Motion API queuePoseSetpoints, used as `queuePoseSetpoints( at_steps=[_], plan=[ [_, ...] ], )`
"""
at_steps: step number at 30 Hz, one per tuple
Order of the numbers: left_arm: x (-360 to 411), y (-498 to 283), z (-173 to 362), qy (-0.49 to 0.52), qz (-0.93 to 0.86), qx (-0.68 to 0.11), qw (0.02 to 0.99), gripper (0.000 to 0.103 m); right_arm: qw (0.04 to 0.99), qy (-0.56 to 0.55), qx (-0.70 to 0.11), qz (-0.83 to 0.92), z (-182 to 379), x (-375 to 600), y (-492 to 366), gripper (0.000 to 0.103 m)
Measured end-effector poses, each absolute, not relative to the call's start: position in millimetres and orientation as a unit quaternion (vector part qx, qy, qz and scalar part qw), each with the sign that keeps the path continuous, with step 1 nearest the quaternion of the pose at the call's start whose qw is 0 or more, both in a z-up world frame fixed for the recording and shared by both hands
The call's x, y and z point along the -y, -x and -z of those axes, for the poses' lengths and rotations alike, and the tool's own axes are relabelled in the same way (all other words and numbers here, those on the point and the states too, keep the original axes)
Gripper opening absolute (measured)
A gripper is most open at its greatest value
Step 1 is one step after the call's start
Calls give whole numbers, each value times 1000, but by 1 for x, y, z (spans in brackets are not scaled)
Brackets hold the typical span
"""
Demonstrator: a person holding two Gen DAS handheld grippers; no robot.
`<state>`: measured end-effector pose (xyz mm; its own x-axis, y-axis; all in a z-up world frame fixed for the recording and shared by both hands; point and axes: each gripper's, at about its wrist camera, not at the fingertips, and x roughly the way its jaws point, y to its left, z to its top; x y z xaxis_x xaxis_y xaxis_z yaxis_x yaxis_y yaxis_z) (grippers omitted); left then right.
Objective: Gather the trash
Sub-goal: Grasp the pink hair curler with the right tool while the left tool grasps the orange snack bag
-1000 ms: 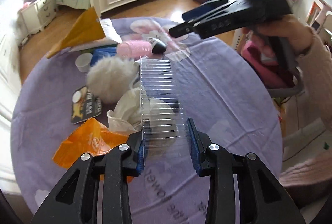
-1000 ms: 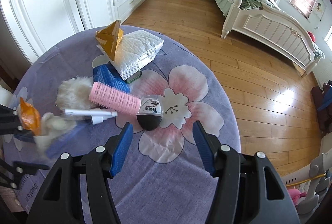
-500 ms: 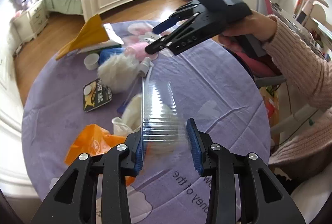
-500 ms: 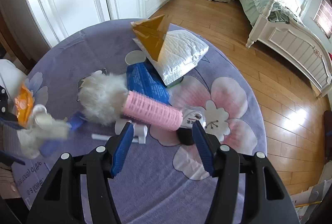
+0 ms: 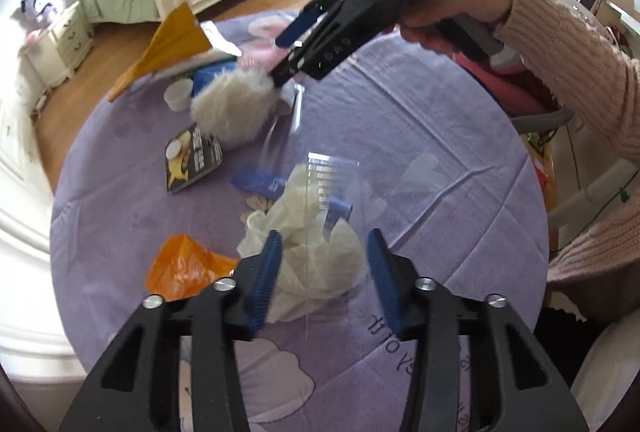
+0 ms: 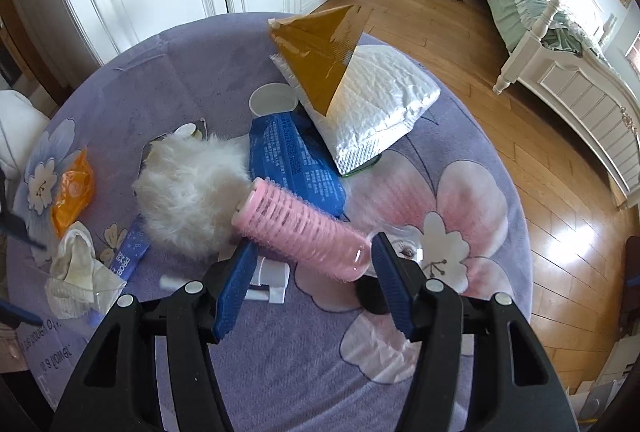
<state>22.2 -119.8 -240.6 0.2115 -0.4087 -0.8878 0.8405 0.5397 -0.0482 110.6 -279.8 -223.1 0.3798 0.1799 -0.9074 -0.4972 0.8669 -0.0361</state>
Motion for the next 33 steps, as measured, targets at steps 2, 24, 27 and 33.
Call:
queuePoseSetpoints(
  at_steps=[2,24,27,33],
  plan=[
    [117,-22,245,-227,424,-478,735,24,807,156,-528,-211,226,278,-108,28],
    [104,1,234,-236,373,-465,767,72,848,108,-492,-165,173,314,-20,28],
    [80,-17,219,-203,355,-456,791,70,849,103,-491,-167,174,317,-10,28],
    [61,-57,237,-217,321,-486,784,67,848,93,-495,-164,179,320,-9,28]
  ],
)
